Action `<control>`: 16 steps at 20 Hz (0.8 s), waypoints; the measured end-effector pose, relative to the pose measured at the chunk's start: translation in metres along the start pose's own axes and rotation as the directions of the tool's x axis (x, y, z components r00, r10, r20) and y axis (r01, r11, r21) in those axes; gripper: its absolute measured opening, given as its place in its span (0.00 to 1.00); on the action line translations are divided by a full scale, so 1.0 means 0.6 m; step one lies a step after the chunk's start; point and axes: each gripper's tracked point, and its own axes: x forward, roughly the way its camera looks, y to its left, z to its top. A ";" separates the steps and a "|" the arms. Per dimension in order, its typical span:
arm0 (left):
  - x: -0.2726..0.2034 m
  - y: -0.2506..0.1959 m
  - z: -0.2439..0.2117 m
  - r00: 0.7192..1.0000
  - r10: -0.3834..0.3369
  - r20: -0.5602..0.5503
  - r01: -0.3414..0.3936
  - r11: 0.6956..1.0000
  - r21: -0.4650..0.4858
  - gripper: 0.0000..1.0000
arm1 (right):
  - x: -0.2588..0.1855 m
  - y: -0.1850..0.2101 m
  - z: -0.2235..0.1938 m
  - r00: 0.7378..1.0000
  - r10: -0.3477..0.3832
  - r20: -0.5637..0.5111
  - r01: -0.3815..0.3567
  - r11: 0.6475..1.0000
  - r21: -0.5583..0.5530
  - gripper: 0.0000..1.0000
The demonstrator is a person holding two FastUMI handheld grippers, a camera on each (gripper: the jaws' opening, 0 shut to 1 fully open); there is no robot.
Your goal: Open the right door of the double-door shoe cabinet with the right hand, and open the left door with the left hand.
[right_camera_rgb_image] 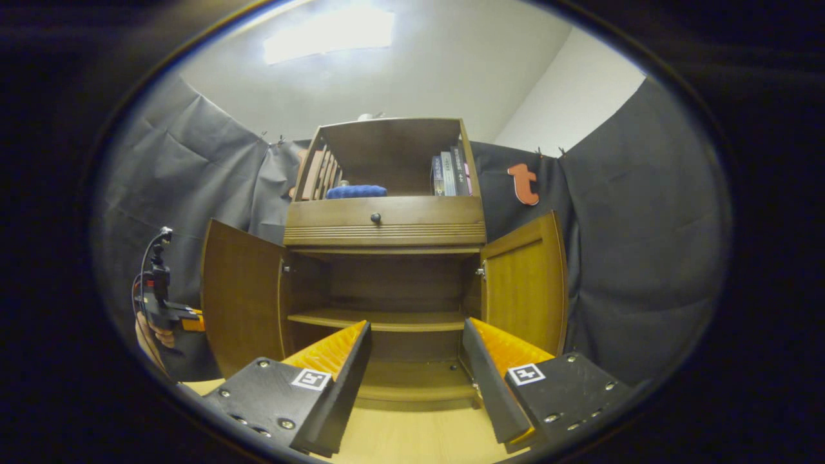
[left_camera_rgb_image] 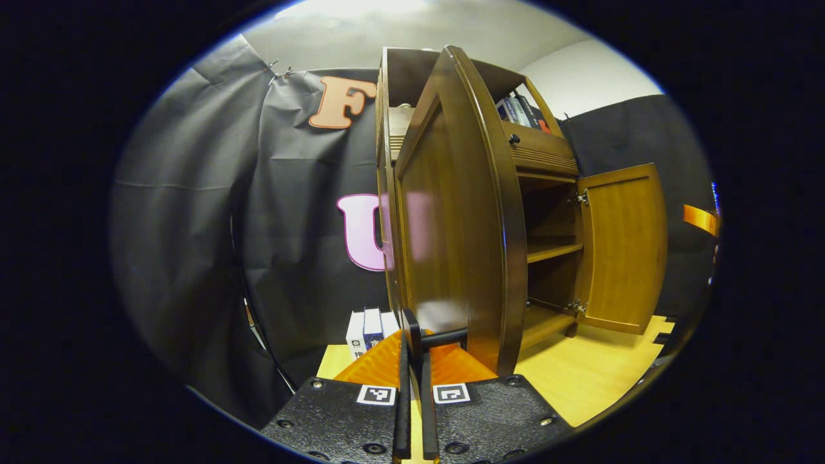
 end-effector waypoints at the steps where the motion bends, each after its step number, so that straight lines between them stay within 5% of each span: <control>1: -0.001 0.003 -0.002 1.000 -0.015 0.004 0.015 1.000 -0.007 0.07 | 0.000 0.003 -0.002 1.000 0.002 -0.005 -0.002 1.000 -0.003 0.84; 9: -0.003 0.029 0.001 0.992 -0.115 0.051 0.118 0.991 -0.060 0.08 | 0.000 0.010 -0.017 0.999 0.003 -0.047 -0.006 0.999 -0.047 0.85; 11: -0.005 0.030 -0.003 0.992 -0.112 0.055 0.115 0.991 -0.064 0.10 | -0.006 0.006 -0.012 0.999 -0.035 -0.028 0.034 0.997 -0.065 0.84; 14: -0.007 0.024 -0.010 0.994 -0.098 0.039 0.101 0.991 -0.088 0.10 | -0.012 0.044 -0.013 1.000 0.000 -0.004 0.000 0.999 -0.039 0.84; 16: -0.007 0.029 -0.009 0.995 -0.095 0.042 0.098 0.992 -0.081 0.26 | -0.017 0.061 -0.016 0.999 0.034 0.003 -0.034 0.999 -0.026 0.84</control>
